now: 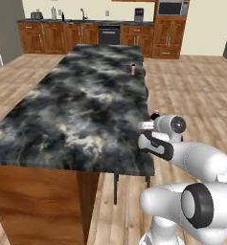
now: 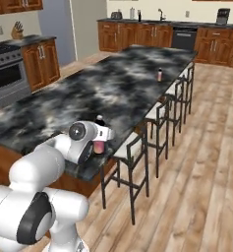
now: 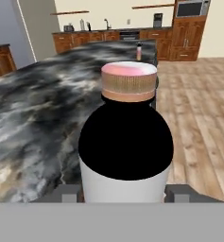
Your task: Place the large bottle from the dining counter next to the other large bottle outside the sink, and place the small bottle from the dining counter next to the other small bottle inside the sink.
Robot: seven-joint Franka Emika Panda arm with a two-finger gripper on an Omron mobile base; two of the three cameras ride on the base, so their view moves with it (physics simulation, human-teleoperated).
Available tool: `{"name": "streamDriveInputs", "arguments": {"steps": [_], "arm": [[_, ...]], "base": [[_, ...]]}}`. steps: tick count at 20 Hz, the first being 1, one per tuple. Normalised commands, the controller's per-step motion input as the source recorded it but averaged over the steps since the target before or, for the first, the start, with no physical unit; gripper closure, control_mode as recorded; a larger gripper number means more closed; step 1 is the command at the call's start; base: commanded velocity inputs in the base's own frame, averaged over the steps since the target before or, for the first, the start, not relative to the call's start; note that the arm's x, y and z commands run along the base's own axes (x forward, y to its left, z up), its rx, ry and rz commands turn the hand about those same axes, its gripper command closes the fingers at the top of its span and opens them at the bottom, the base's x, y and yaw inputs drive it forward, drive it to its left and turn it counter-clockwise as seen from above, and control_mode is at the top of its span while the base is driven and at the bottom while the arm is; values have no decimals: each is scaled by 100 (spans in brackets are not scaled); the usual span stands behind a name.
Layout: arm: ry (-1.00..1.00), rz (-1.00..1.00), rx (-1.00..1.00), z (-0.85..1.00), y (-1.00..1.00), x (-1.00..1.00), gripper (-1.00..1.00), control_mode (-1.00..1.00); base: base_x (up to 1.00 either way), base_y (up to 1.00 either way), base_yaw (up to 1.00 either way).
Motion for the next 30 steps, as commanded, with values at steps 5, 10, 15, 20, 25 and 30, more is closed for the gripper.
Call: {"name": "streamDriveInputs", "arguments": {"steps": [5,10,15,20,25,30], "arm": [[0,0,0,0,0,0,100,100],[0,0,0,0,0,0,100,100],[0,0,0,0,0,0,100,100],[0,0,0,0,0,0,100,100],[0,0,0,0,0,0,100,100],[0,0,0,0,0,0,100,100]], "base": [[0,100,-25],[0,100,-24],[0,100,-22],[0,100,-17],[0,100,-13],[0,100,-9]]}}
